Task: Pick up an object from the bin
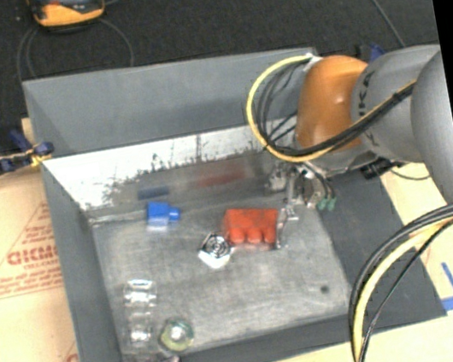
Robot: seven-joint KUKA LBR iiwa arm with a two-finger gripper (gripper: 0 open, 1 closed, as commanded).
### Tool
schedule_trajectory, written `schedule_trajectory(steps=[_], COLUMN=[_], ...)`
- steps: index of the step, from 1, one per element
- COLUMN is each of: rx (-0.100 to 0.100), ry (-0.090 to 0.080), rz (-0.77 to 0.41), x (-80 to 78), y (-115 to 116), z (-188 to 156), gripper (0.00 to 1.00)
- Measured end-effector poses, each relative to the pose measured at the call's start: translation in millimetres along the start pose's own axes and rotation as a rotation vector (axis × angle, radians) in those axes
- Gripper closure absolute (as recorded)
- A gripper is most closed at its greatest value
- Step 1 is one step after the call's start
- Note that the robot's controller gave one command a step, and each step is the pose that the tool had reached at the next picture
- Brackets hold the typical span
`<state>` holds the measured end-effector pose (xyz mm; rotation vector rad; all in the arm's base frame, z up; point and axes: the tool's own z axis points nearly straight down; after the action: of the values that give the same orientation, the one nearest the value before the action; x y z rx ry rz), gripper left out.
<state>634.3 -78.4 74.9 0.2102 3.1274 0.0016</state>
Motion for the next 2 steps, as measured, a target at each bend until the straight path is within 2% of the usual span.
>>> schedule_trajectory(steps=[1,2], rx=[0.004,0.005], ry=[-0.001,0.001], rz=[-0.002,-0.004], x=[-0.8,-0.3], y=[-2.5,-2.8], z=[-3.1,-2.0], gripper=[1.00,0.00])
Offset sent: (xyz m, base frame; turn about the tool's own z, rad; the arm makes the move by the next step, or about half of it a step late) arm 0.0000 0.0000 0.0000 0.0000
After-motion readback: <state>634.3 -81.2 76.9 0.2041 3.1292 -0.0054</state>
